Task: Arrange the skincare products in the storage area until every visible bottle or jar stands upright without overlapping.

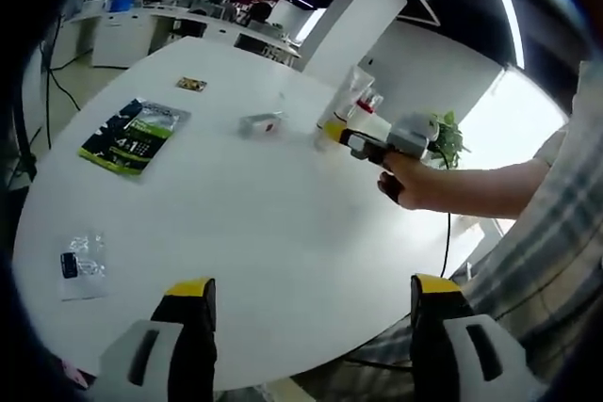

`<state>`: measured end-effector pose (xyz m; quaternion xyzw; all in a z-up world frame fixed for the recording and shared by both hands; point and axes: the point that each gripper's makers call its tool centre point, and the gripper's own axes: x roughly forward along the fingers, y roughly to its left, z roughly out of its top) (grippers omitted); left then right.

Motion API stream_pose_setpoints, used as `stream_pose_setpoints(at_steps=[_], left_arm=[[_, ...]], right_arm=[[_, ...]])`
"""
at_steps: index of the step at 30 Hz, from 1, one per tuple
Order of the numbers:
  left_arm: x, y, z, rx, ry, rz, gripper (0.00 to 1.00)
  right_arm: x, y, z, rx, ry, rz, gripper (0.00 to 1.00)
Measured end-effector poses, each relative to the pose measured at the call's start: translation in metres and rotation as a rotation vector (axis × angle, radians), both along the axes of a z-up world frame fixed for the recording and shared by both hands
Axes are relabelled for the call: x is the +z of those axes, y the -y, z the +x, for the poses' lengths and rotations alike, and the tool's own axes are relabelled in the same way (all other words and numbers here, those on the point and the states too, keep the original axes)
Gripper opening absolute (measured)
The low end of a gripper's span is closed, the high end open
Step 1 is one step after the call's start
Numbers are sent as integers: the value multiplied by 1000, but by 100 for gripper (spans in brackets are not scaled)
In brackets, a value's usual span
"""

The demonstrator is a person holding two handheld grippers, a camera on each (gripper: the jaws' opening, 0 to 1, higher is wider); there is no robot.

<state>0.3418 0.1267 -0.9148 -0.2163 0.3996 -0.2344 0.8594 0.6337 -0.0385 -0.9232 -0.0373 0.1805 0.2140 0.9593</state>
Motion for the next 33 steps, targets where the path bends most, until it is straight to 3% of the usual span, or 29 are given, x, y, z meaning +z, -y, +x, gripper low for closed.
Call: stream_pose_setpoints(at_steps=[6, 17, 26, 33], left_arm=[[4, 2, 3, 20, 24, -21, 87], [15, 6, 16, 56, 89, -51, 85], [25, 20, 52, 13, 162, -10, 83], [38, 26, 98, -28, 213, 19, 80]], right_arm=[[-2, 12, -21, 5, -38, -17, 35], [-9, 12, -82, 122, -130, -85, 40], [5, 13, -125, 203, -145, -122, 41], [11, 54, -159, 150, -151, -109, 43]])
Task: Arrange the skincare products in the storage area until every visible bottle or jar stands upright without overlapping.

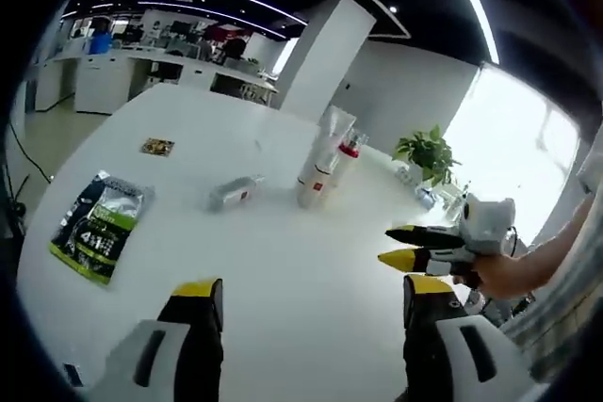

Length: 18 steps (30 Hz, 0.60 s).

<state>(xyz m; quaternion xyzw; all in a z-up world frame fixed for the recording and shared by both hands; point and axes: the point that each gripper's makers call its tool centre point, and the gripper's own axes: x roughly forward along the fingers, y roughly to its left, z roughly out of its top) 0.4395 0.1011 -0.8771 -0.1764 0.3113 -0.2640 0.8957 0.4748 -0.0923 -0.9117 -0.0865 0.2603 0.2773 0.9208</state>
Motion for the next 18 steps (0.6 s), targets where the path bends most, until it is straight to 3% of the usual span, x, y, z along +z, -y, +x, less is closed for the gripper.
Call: stream_pose_setpoints(at_steps=[3, 11, 18], left_arm=[[4, -3, 21, -5, 24, 28, 79], [-5, -21, 65, -52, 46, 147, 77], [-24, -17, 102, -134, 37, 258, 72]], right_arm=[[0, 18, -11, -43, -7, 2, 43], [2, 60, -37, -145, -12, 7, 43], [1, 78, -50, -154, -23, -34, 43]])
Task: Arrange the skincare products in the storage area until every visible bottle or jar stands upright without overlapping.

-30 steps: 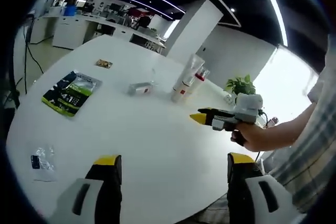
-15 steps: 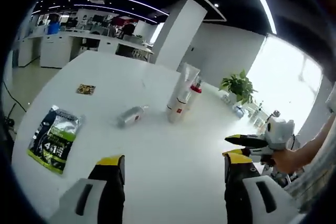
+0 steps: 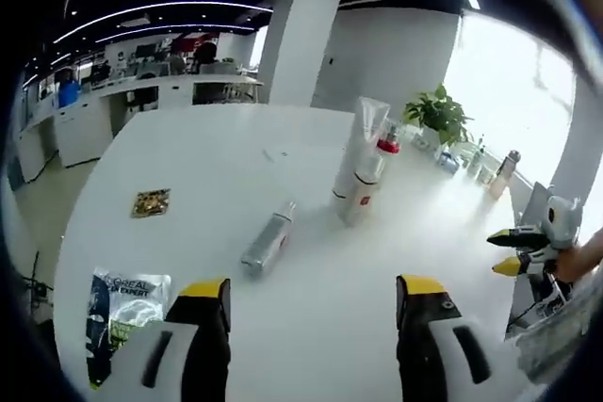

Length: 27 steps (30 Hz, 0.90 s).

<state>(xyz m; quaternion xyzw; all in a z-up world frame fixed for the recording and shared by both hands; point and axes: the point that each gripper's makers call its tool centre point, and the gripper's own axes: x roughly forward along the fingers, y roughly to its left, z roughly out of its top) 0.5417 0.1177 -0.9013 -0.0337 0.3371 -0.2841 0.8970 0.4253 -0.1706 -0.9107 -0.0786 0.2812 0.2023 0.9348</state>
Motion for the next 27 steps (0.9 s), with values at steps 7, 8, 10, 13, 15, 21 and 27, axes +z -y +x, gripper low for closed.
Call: stream_pose_setpoints(at_steps=[7, 8, 10, 13, 15, 21, 27], left_arm=[[-15, 7, 33, -75, -4, 80, 67], [-18, 9, 37, -86, -5, 90, 67], [-21, 12, 43, -103, -11, 110, 66], [-26, 18, 53, -116, -13, 113, 62], [-31, 20, 60, -126, -20, 126, 57], [-50, 19, 77, -159, -40, 196, 52], [-68, 16, 85, -211, -56, 283, 43]], right_arm=[[-2, 10, -1, -14, -26, -13, 42], [-2, 11, 0, -18, -28, -12, 42], [-2, 15, 2, -30, -36, -14, 42], [-3, 18, 5, -37, -44, -18, 42], [-2, 19, 8, -37, -48, -21, 42], [-5, 23, 15, -38, -64, -35, 42], [-5, 22, 17, -31, -77, -46, 41]])
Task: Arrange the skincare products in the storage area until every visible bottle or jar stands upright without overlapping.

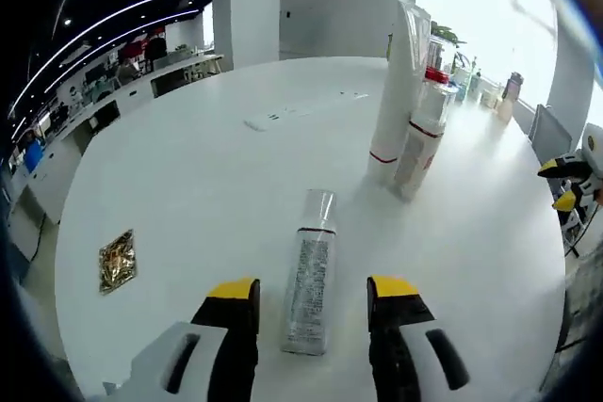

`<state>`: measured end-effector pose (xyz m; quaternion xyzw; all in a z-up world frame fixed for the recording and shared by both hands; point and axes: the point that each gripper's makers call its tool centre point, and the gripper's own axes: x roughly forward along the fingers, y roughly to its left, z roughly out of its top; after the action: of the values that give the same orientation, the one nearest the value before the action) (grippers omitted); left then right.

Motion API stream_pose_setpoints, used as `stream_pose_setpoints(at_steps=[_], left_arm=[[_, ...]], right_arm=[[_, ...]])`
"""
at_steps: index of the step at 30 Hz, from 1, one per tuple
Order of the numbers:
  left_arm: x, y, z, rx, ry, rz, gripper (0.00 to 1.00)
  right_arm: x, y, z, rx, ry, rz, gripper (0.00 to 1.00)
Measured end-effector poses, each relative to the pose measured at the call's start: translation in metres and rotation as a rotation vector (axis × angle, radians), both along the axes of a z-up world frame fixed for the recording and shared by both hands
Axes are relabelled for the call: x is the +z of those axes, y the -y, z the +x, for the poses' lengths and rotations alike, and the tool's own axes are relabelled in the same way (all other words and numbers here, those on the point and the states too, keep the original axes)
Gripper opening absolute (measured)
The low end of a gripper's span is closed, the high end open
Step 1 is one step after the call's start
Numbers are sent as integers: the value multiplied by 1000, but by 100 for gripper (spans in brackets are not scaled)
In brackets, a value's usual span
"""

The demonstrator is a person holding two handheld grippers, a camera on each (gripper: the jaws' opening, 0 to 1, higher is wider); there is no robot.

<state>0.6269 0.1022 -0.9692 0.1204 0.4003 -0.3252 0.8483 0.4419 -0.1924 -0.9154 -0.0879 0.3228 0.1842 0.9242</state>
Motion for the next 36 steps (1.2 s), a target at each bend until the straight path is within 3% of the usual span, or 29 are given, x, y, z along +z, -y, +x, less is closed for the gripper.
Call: stream_pose_setpoints(at_steps=[3, 6, 11, 13, 15, 17, 19, 21, 22, 23, 24, 27, 31, 33, 36], left_arm=[[-8, -1, -1, -34, -11, 46, 32], [-7, 6, 3, -37, 11, 30, 24], [-4, 6, 0, 6, -10, 30, 21], [-3, 10, -10, 59, -64, -37, 21], [1, 11, -15, 90, -82, -90, 20], [10, 15, -23, 143, -106, -204, 20], [19, 17, -32, 174, -111, -267, 20], [28, 21, -43, 223, -143, -383, 20], [37, 25, -51, 262, -167, -486, 20], [40, 27, -55, 277, -178, -522, 20], [46, 30, -64, 310, -203, -610, 20], [50, 32, -94, 327, -234, -688, 20], [63, 40, -131, 372, -286, -846, 20], [71, 45, -153, 387, -324, -962, 20], [81, 49, -175, 385, -338, -1031, 20]], right_arm=[[0, -1, 1, 7, -6, -7, 41], [2, -2, 3, 11, -9, -11, 41], [3, -3, 6, 26, -12, -20, 40], [5, -4, 8, 29, -6, -17, 39], [6, -8, 10, 37, -1, -14, 39], [6, -14, 11, 49, 3, -9, 39], [5, -19, 11, 58, 6, -2, 39], [4, -30, 11, 75, 8, 11, 39], [4, -34, 11, 83, 8, 19, 39], [4, -42, 11, 93, 10, 30, 39], [4, -47, 11, 101, 14, 38, 39], [6, -65, 9, 123, 21, 76, 37], [12, -92, 3, 148, 16, 163, 33], [17, -108, -1, 146, -6, 252, 31], [23, -134, -12, 141, -101, 409, 26]])
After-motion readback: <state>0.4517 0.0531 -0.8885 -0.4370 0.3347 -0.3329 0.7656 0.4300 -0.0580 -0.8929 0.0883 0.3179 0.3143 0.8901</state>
